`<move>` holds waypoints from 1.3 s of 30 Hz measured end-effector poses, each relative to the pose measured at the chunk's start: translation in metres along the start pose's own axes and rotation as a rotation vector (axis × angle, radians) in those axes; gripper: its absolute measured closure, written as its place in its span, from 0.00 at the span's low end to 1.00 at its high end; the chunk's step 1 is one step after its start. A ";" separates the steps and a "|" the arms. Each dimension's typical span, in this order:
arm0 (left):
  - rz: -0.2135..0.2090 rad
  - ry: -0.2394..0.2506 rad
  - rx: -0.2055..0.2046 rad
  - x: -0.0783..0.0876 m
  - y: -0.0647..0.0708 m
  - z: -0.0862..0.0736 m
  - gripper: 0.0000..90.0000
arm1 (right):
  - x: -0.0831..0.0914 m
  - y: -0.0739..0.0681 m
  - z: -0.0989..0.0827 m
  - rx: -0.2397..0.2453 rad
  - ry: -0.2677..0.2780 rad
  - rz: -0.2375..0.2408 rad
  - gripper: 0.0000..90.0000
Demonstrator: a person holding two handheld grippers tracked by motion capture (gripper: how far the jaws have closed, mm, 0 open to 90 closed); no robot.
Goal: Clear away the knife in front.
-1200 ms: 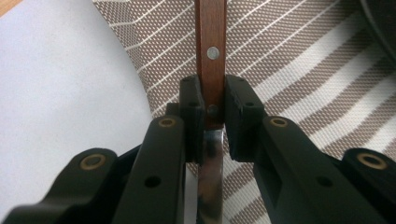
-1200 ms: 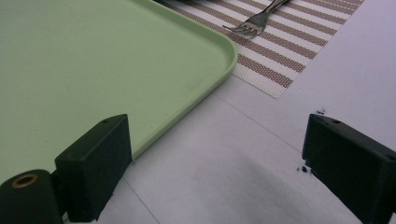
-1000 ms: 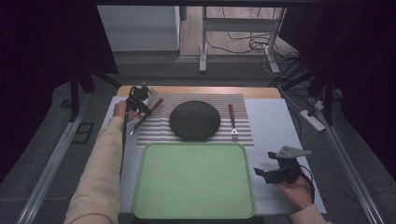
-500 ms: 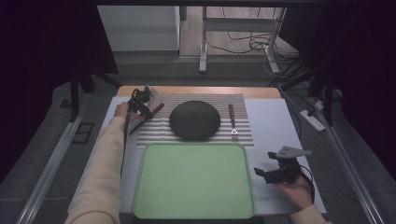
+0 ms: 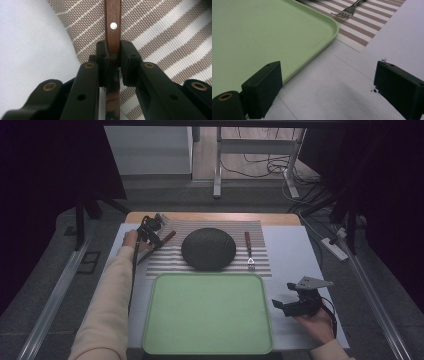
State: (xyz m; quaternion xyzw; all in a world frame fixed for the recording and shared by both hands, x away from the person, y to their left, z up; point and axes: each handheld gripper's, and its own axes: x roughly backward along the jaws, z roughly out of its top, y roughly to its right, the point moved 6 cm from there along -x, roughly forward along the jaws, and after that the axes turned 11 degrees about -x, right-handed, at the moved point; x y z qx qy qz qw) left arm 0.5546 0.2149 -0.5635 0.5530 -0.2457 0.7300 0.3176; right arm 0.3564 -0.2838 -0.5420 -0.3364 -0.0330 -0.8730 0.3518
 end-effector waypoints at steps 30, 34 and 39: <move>-0.054 0.145 -0.150 0.088 0.109 -0.030 0.86 | 0.001 -0.001 0.002 -0.002 0.016 0.009 0.10; -0.054 0.135 -0.207 0.096 0.143 -0.032 0.86 | -0.001 0.000 0.004 -0.003 0.018 0.013 0.10; -0.078 0.129 -0.251 0.094 0.178 -0.033 0.86 | -0.002 -0.001 0.005 0.001 0.016 0.014 0.10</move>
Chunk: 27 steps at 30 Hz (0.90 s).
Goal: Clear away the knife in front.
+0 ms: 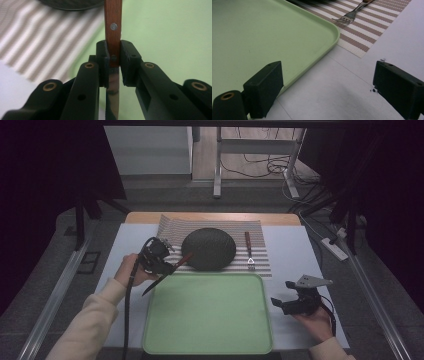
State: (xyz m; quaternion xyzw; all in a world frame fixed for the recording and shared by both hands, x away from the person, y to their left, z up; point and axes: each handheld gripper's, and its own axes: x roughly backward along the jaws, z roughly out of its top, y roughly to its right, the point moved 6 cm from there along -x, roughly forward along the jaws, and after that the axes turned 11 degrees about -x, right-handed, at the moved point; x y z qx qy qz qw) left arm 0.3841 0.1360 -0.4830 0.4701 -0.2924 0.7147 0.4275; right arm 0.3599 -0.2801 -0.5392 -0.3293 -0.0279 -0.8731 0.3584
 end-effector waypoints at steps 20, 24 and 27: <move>-0.090 -0.066 -0.072 -0.063 0.070 -0.002 0.93 | 0.000 0.000 0.000 0.000 -0.001 0.002 0.10; -0.060 -0.034 -0.102 -0.057 0.071 0.003 0.90 | 0.000 0.000 0.000 -0.001 0.002 0.001 0.10; -0.072 0.050 -0.148 -0.046 0.073 0.018 0.99 | 0.000 0.000 0.000 -0.001 0.002 0.000 0.10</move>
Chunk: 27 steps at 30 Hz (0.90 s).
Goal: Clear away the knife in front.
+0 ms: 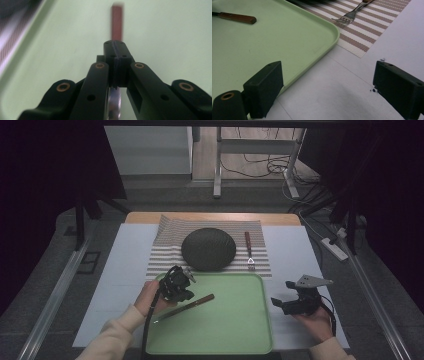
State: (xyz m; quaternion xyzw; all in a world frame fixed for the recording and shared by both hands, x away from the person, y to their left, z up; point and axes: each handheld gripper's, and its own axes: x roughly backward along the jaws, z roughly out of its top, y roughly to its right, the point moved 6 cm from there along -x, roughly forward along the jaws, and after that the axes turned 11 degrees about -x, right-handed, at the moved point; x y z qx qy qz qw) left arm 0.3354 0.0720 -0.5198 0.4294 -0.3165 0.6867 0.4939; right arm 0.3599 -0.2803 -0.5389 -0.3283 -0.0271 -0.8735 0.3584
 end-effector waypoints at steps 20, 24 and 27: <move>-0.031 -0.061 -0.065 -0.059 -0.022 0.041 0.99 | 0.001 0.000 -0.003 0.004 -0.014 -0.016 0.10; 0.016 -0.036 0.054 -0.048 -0.048 0.021 0.99 | 0.001 0.000 -0.003 0.005 -0.017 -0.019 0.10; 0.035 -0.039 0.101 -0.043 -0.058 0.009 0.99 | 0.001 0.000 -0.003 0.005 -0.017 -0.018 0.10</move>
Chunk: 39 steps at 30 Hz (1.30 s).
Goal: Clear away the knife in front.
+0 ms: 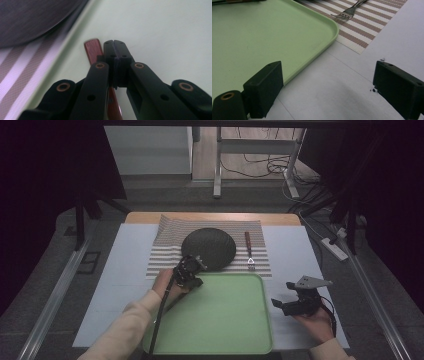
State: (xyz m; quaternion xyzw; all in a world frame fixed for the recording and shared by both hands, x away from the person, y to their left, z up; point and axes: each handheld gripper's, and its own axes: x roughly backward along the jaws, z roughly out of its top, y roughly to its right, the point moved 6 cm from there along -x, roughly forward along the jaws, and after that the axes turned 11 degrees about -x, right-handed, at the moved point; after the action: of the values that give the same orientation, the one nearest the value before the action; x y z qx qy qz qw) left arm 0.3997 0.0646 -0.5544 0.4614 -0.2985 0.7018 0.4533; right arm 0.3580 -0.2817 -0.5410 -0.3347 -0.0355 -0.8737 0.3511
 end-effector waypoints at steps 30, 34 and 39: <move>0.081 0.069 0.241 0.029 -0.020 -0.092 0.99 | -0.002 0.001 0.000 -0.007 -0.007 0.012 0.10; 0.114 0.166 0.215 0.044 -0.013 -0.087 0.99 | -0.001 0.000 0.000 -0.002 -0.006 0.008 0.10; 0.157 0.298 0.213 0.066 0.002 -0.093 0.99 | -0.001 -0.001 0.000 0.001 -0.002 0.003 0.10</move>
State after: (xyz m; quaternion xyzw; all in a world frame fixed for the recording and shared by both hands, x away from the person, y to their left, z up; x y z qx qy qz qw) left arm 0.3524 0.1659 -0.5309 0.3730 -0.1876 0.8231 0.3850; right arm 0.3578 -0.2808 -0.5415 -0.3355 -0.0358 -0.8727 0.3528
